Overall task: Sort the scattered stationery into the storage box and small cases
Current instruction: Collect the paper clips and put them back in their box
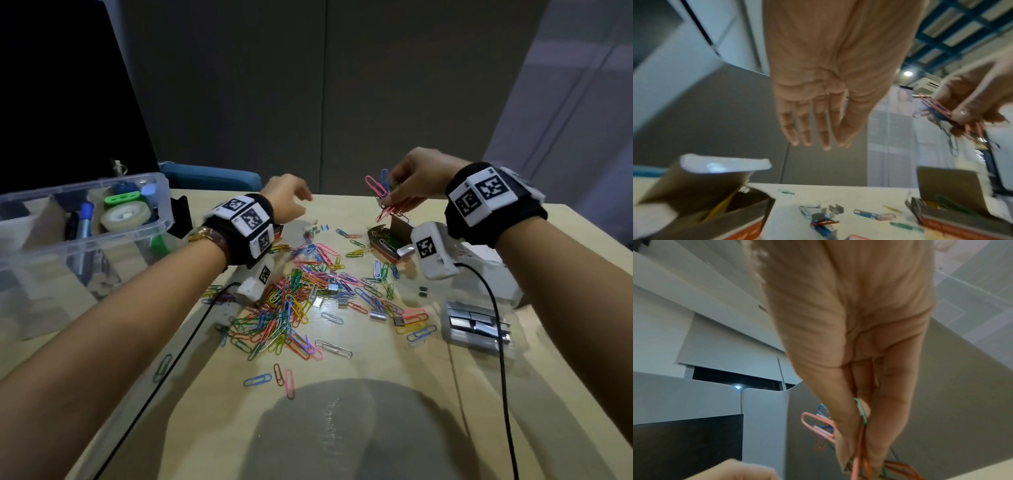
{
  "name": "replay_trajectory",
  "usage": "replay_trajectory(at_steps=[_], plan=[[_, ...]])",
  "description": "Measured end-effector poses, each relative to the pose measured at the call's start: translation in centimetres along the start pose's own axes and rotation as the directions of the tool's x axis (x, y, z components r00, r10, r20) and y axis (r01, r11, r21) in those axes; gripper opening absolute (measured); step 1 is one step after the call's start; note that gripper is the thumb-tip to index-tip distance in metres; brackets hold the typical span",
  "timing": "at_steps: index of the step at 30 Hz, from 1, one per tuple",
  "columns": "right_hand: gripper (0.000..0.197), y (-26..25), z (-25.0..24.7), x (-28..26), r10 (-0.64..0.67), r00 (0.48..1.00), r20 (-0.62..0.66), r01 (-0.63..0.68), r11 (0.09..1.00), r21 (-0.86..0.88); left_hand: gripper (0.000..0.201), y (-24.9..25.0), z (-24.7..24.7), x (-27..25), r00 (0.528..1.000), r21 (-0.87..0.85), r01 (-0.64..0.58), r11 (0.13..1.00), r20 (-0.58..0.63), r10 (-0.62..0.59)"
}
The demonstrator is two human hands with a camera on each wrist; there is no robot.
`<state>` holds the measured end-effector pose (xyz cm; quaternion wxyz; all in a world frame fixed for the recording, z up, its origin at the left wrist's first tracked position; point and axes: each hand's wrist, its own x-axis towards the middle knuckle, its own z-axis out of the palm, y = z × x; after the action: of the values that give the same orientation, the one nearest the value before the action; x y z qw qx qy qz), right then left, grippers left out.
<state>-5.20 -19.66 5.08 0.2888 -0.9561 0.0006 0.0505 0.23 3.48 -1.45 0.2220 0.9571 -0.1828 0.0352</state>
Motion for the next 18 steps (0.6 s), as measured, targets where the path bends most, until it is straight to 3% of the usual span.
replay_trajectory(at_steps=[3,6,9,14,18], plan=[[0.012,0.9,-1.0,-0.8,0.057,0.997,-0.055,-0.058,0.998,-0.022,0.037,3.4,0.8,1.4,0.956,0.116,-0.240,0.964,0.198,0.215],[0.013,1.7,-1.8,-1.4,0.098,0.991,-0.088,-0.099,0.995,-0.002,0.053,5.9,2.1,3.0,0.917,0.199,-0.316,0.928,0.316,0.244],[0.014,2.3,-2.6,-2.1,0.117,0.988,-0.103,-0.114,0.993,0.031,0.062,7.5,3.2,4.3,0.908,0.141,-0.314,0.939,0.335,0.253],[0.014,3.3,-4.9,-3.6,0.153,0.970,-0.190,-0.142,0.988,0.067,0.038,9.9,4.7,5.7,0.881,0.092,-0.413,0.906,0.291,0.373],[0.012,4.6,-7.1,-4.9,0.202,0.926,-0.319,-0.213,0.977,-0.001,0.043,13.3,5.1,7.0,0.846,0.242,-0.531,0.812,0.197,0.495]])
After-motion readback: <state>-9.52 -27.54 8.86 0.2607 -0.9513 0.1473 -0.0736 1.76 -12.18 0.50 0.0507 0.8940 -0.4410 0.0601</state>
